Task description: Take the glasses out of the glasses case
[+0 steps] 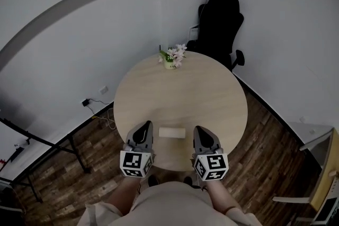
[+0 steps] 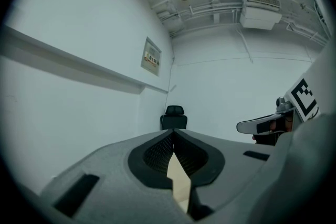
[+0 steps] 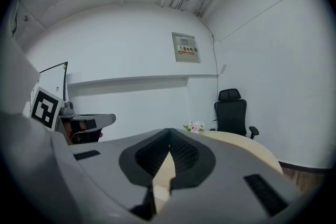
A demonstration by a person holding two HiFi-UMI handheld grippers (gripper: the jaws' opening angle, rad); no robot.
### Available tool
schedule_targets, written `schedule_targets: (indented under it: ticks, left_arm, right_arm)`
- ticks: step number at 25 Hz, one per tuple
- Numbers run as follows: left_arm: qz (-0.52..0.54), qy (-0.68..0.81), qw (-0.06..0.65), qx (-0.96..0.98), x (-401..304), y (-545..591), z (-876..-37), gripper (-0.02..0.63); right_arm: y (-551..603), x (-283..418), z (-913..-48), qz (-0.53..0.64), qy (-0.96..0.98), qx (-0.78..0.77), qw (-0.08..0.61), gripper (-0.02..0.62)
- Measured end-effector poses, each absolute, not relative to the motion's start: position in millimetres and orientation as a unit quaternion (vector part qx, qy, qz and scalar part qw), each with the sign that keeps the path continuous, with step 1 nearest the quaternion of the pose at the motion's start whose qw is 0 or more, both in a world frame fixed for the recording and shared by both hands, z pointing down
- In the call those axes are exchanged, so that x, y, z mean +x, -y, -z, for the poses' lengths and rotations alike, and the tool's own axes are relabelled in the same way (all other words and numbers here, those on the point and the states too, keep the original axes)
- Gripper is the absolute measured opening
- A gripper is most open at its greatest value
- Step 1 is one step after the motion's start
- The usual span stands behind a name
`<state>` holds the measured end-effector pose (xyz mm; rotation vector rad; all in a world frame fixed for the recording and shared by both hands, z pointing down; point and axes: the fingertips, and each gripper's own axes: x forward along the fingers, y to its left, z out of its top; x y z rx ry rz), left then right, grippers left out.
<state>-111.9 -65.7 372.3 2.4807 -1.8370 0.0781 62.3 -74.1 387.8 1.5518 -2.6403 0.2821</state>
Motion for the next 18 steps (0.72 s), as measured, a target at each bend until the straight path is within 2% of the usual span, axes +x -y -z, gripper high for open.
schedule_targets:
  ticks: [18]
  left_arm:
    - [-0.065,0.579,0.093,0.808,-102.3,50.1,-438.0,0.009]
  right_arm:
    - [58.0,66.8,-452.0,-0.136,0.850,0.501,0.093,0.013]
